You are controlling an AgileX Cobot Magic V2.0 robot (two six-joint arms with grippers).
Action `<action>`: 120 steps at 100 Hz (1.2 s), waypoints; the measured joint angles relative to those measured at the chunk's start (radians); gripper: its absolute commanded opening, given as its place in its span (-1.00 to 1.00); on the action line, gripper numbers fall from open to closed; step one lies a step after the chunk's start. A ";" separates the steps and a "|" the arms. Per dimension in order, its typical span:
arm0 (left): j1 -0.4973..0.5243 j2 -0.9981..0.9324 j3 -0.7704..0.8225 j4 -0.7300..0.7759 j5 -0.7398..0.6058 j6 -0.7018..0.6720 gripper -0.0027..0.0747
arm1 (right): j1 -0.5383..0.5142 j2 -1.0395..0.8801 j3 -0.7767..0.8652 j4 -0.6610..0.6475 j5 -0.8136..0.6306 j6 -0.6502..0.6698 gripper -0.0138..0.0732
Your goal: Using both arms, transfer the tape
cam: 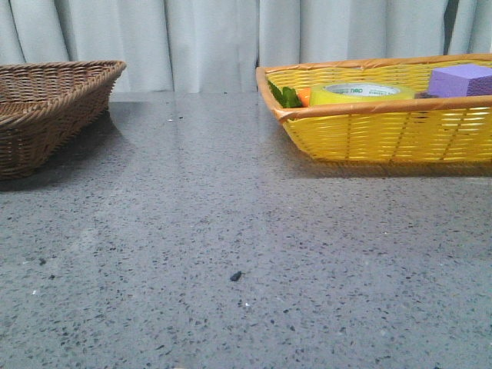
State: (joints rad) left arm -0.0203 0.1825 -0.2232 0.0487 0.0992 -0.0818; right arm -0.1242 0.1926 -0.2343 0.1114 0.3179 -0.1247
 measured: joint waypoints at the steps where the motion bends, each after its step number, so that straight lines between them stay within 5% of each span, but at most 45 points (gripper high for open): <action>1: 0.000 0.006 -0.010 0.000 0.000 0.000 -0.99 | 0.000 0.006 0.000 0.000 0.004 0.000 -0.85; 25: 0.000 0.197 -0.143 0.000 -0.034 0.000 -0.98 | 0.000 0.221 -0.179 0.006 0.176 0.000 -0.85; 67: 0.000 0.296 -0.153 0.000 -0.128 0.000 -0.98 | 0.023 0.323 -0.300 0.046 0.213 0.000 -0.84; 76: 0.000 0.296 -0.153 0.000 -0.133 0.000 -0.98 | 0.047 0.397 -0.396 0.048 0.271 0.000 -0.68; 98: 0.000 0.296 -0.153 0.000 -0.134 0.000 -0.98 | 0.120 0.645 -0.636 0.047 0.408 0.000 0.07; 120: 0.000 0.296 -0.153 0.000 -0.134 0.000 -0.98 | 0.215 0.928 -0.888 0.052 0.509 0.000 0.10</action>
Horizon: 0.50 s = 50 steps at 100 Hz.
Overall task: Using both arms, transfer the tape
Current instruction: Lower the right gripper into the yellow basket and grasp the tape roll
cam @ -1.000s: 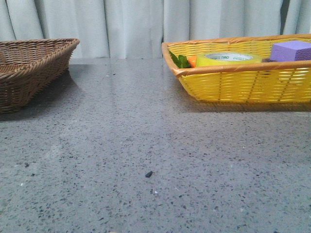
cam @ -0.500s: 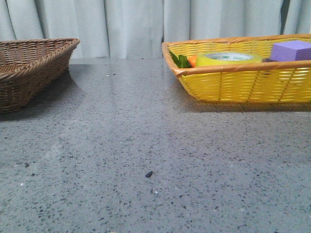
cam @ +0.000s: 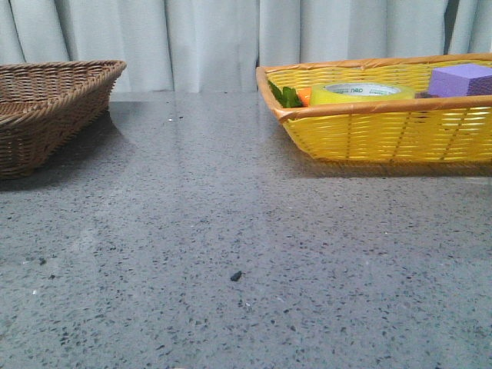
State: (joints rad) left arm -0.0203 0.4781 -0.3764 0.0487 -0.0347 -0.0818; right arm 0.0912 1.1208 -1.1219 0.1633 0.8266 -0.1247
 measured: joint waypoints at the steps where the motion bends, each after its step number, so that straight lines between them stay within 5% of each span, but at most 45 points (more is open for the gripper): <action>1: 0.000 0.000 0.000 0.000 0.000 0.000 -0.98 | 0.003 0.009 -0.008 0.000 0.000 0.000 0.10; 50: 0.000 0.000 0.000 0.000 0.000 0.000 -0.98 | 0.170 0.535 -0.448 0.004 0.200 -0.004 0.10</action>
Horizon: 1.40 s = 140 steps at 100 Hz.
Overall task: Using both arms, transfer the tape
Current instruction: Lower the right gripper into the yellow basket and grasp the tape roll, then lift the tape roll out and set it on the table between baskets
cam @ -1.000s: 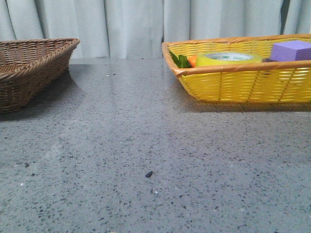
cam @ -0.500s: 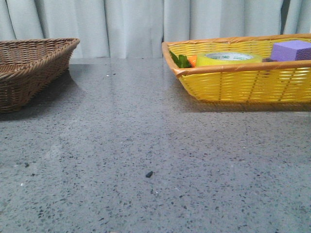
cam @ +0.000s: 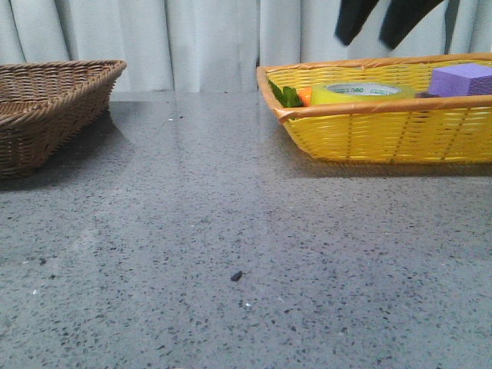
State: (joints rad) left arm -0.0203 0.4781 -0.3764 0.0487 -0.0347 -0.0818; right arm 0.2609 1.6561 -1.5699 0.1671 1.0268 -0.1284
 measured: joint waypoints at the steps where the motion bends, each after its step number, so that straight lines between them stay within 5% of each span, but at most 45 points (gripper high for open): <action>1: 0.000 0.000 0.000 0.000 0.000 0.000 -0.98 | 0.002 0.011 -0.006 0.000 0.000 0.000 0.10; 46: 0.000 0.002 0.000 0.000 0.000 0.000 -0.98 | 0.008 0.227 -0.092 -0.004 -0.008 0.000 0.07; 82: 0.000 0.002 0.000 0.000 0.000 0.000 -0.98 | 0.008 0.236 -0.092 -0.015 -0.023 -0.004 -0.75; 140: 0.000 0.002 0.000 0.000 0.000 0.000 -0.98 | 0.105 0.242 -0.393 -0.025 0.147 -0.026 -0.79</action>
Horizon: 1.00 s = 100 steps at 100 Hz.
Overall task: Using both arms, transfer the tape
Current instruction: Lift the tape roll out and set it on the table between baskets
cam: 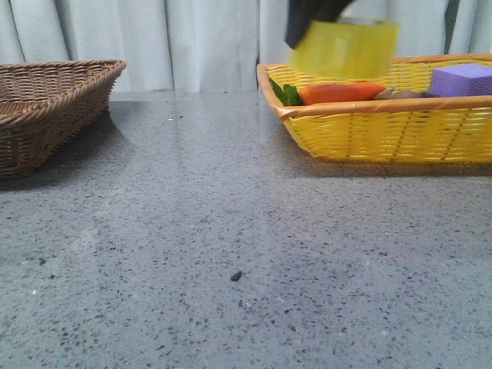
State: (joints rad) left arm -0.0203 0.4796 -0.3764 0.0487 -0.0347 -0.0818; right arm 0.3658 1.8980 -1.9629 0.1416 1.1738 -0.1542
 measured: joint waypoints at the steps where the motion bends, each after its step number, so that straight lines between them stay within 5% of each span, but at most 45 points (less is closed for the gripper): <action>1: 0.000 0.000 0.000 0.000 0.000 0.000 -0.98 | 0.005 0.000 -0.004 0.000 0.003 -0.005 -0.79; 46: 0.000 0.000 0.000 0.000 0.000 0.000 -0.98 | 0.322 0.021 -0.077 0.004 0.012 -0.060 -0.79; 100: 0.000 0.000 0.000 0.000 0.000 0.000 -0.99 | 0.358 0.163 -0.077 -0.029 -0.010 -0.067 -0.72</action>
State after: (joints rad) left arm -0.0203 0.4796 -0.3764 0.0487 -0.0347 -0.0818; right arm 0.7235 2.0606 -2.0396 0.1126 1.1638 -0.2214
